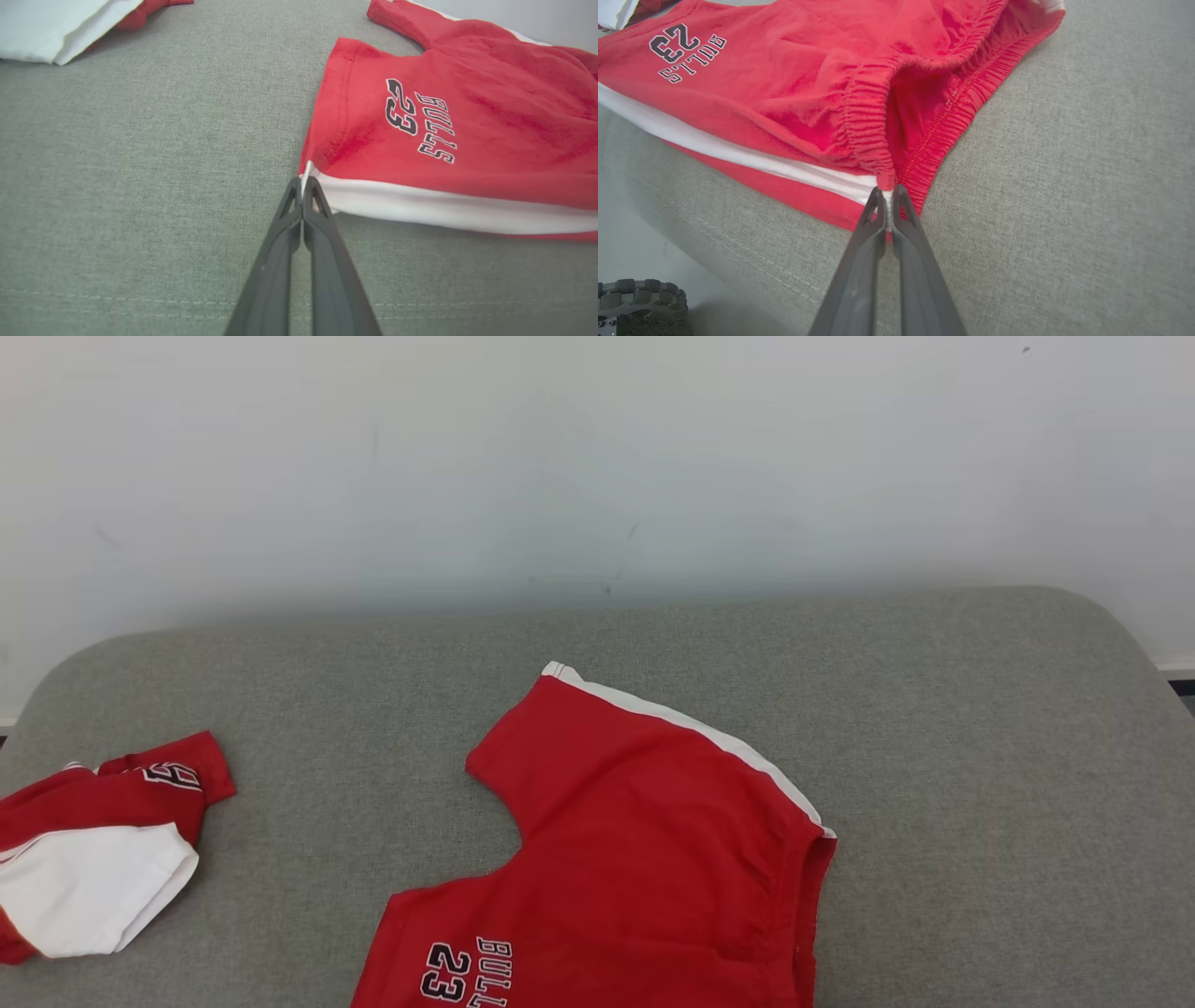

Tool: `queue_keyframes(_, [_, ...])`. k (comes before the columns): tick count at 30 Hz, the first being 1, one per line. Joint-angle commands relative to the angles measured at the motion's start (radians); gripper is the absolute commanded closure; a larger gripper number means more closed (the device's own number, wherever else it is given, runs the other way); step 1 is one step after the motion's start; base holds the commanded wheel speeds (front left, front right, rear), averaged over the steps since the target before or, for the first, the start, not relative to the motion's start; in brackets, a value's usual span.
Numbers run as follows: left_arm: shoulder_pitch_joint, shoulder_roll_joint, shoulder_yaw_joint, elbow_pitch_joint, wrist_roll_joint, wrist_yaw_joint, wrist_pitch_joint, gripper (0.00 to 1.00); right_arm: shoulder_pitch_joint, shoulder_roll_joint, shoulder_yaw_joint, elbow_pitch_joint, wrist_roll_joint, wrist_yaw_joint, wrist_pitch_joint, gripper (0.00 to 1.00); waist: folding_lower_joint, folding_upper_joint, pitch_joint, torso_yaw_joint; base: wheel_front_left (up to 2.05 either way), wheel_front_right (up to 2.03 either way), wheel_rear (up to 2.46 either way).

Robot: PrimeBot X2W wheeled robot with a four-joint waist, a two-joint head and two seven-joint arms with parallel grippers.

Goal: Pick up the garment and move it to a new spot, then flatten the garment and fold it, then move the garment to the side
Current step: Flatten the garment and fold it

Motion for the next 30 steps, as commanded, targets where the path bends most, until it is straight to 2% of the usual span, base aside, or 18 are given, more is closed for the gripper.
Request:
queue_keyframes(1, [-0.002,0.002,0.007,-0.014,-0.003,0.003,-0.003,1.0,-0.012,0.003,0.001,0.012,0.008,-0.003,0.0,1.0,0.0002,0.0002,0.003,-0.001,0.0,0.0,0.0])
queue_keyframes(6, [-0.073,0.029,-0.018,-0.087,0.025,0.003,-0.003,1.0,-0.058,0.024,-0.043,-0.016,0.003,-0.003,0.0,1.0,0.0002,0.0002,0.036,-0.014,0.0,0.0,0.0])
queue_keyframes(12, [-0.257,0.125,-0.104,-0.128,0.028,0.003,-0.003,1.0,-0.125,0.066,-0.162,-0.117,-0.001,-0.003,0.0,1.0,0.0002,0.0002,0.122,-0.048,0.0,0.0,0.0])
queue_keyframes(15, [-0.375,0.192,-0.161,-0.125,0.028,0.003,-0.003,1.0,-0.152,0.059,-0.211,-0.19,0.021,-0.003,0.0,1.0,0.0002,0.0002,0.184,-0.077,0.0,0.0,0.0])
queue_keyframes(20, [-0.585,0.292,-0.261,-0.07,0.015,0.003,-0.003,1.0,-0.223,0.092,-0.266,-0.229,0.012,-0.003,0.0,1.0,0.0002,0.0002,0.271,-0.123,0.0,0.0,0.0])
queue_keyframes(23, [-0.7,0.322,-0.346,-0.009,-0.038,0.003,-0.003,1.0,-0.259,0.117,-0.297,-0.225,0.009,-0.003,0.0,1.0,0.0002,0.0002,0.31,-0.144,0.0,0.0,0.0])
queue_keyframes(25, [-0.785,0.362,-0.426,0.043,-0.059,0.003,-0.003,1.0,-0.282,0.13,-0.303,-0.223,0.0,-0.003,0.0,1.0,0.0002,0.0002,0.335,-0.158,0.0,0.0,0.0])
queue_keyframes(30, [-0.961,0.405,-0.589,0.146,-0.115,0.003,0.007,1.0,-0.32,0.155,-0.312,-0.208,0.002,-0.003,0.0,1.0,0.0002,0.0002,0.383,-0.191,0.0,0.0,0.0])
